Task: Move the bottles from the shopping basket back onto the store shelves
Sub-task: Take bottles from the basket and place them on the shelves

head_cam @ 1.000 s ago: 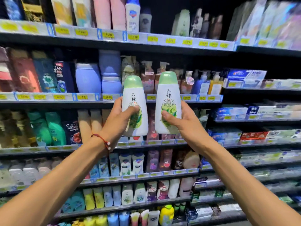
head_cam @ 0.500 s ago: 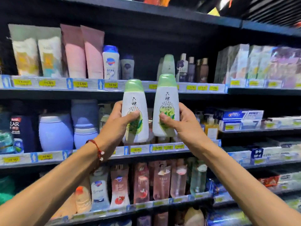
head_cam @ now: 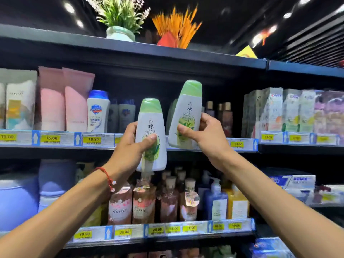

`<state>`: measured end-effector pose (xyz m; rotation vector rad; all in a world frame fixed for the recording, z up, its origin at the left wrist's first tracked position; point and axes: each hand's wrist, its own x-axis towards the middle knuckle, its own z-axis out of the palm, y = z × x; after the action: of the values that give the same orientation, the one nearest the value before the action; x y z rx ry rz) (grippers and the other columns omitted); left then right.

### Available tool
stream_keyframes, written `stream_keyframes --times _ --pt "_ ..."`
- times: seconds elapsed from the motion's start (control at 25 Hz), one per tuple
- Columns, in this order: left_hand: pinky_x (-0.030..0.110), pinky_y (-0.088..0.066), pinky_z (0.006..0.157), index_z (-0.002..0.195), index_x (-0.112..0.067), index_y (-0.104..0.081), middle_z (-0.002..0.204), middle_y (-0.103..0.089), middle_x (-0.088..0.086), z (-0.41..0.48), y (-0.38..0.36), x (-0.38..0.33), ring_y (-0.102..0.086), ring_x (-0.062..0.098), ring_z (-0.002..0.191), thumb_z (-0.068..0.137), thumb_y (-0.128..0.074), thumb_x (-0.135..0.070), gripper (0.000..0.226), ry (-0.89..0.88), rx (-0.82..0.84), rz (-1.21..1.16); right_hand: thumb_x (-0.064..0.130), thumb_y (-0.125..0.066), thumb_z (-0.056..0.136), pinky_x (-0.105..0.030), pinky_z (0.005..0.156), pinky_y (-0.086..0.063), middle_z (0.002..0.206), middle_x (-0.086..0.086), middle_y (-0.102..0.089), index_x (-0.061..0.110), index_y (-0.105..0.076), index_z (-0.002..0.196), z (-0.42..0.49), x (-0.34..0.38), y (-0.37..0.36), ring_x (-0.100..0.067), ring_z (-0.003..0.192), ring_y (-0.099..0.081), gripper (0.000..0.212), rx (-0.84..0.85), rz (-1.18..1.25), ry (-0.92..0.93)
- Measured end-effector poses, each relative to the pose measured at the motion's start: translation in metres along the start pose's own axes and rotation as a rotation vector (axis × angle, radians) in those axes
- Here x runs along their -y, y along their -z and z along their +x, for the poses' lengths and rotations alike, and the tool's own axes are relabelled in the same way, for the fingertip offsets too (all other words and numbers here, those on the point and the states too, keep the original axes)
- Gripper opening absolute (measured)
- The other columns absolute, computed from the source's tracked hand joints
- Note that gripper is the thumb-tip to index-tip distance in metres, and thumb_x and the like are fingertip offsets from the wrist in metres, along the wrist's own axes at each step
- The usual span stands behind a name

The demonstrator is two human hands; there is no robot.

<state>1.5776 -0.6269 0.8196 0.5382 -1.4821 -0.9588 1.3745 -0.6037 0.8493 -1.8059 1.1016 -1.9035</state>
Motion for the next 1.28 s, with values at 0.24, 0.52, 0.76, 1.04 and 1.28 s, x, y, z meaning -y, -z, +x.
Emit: stream_keyframes --times 0.24,0.52,0.76,1.04,1.28 --pt "0.032 -0.053 0.083 0.131 -0.02 -0.053 0.116 -0.07 -0.002 0.016 -0.016 0.004 -0.068 0.016 0.105 0.099 -0.062 -0.013 0.034 0.002 -0.041 0.003 0.011 -0.086 0.084 -0.032 0.085 -0.064 0.11 -0.003 -0.079 0.008 -0.067 0.121 0.045 -0.011 0.015 -0.014 0.097 -0.077 0.042 -0.049 0.036 -0.025" --pt "0.035 -0.055 0.086 0.134 -0.022 -0.052 0.123 -0.068 0.002 0.024 -0.019 0.008 -0.067 0.02 0.112 0.1 -0.063 -0.018 0.036 0.002 -0.055 0.061 0.019 -0.091 0.078 -0.037 0.09 -0.064 0.102 0.001 -0.081 0.012 -0.074 0.114 0.067 -0.033 0.021 -0.015 0.093 -0.079 0.041 0.079 -0.193 -0.092" --pt "0.019 -0.057 0.069 0.138 -0.028 -0.049 0.12 -0.07 -0.005 0.023 -0.02 0.017 -0.071 0.009 0.102 0.101 -0.06 -0.026 0.039 -0.074 -0.071 0.065 0.041 -0.094 0.072 -0.041 0.092 -0.06 0.107 0.007 -0.077 0.023 -0.066 0.116 0.079 -0.04 0.024 -0.012 0.097 -0.074 0.055 0.151 -0.526 -0.106" --pt "0.019 -0.057 0.081 0.142 -0.032 -0.049 0.126 -0.068 -0.009 0.019 -0.017 0.024 -0.068 0.006 0.111 0.102 -0.058 -0.026 0.041 -0.142 0.002 0.129 0.038 -0.098 0.067 -0.046 0.094 -0.057 0.117 -0.003 -0.07 0.015 -0.049 0.116 0.078 -0.041 0.017 -0.023 0.104 -0.069 0.073 0.067 -0.615 -0.116" --pt "0.029 -0.055 0.094 0.145 -0.033 -0.046 0.131 -0.066 -0.007 0.022 -0.013 0.027 -0.066 0.009 0.117 0.101 -0.058 -0.032 0.045 -0.154 0.024 0.144 0.035 -0.094 0.074 -0.048 0.095 -0.058 0.117 -0.002 -0.072 0.017 -0.051 0.115 0.08 -0.045 0.019 -0.022 0.103 -0.072 0.062 0.114 -0.606 -0.123"
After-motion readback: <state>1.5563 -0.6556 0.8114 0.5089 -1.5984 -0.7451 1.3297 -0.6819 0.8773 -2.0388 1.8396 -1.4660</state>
